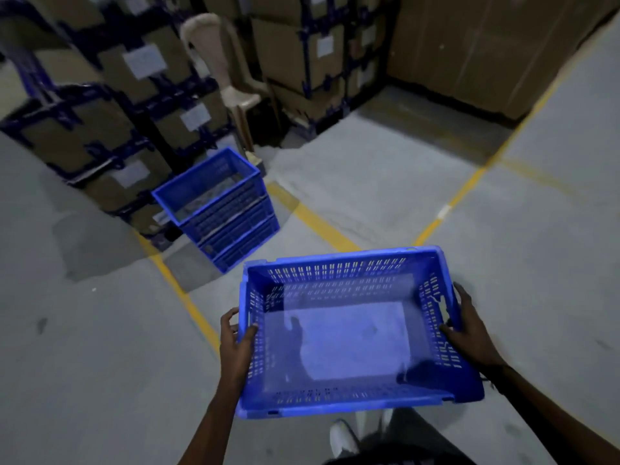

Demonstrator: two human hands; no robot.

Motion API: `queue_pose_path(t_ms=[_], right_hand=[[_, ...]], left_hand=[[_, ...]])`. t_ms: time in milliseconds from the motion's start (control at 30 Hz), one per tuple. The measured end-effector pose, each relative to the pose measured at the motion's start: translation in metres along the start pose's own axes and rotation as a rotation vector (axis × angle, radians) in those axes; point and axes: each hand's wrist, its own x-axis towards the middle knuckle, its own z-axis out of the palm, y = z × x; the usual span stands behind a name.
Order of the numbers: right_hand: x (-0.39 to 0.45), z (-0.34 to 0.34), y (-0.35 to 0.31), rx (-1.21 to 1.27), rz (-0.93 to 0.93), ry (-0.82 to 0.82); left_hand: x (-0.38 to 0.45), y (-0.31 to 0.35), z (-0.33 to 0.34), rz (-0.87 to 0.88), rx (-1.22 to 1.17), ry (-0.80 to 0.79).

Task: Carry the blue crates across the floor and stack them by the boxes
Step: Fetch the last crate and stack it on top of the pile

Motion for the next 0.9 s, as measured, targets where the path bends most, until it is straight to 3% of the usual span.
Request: queue_pose_path(t_ms=[333, 900], right_hand=[[0.186, 0.073, -0.083, -0.091, -0.242, -0.149], [0.459, 0.158, -0.215, -0.066, -0.348, -0.4]], left_hand=[[0.083, 0.007, -0.036, -0.074, -0.091, 0.27], [0.246, 0.095, -0.035, -0.121, -0.207, 0.582]])
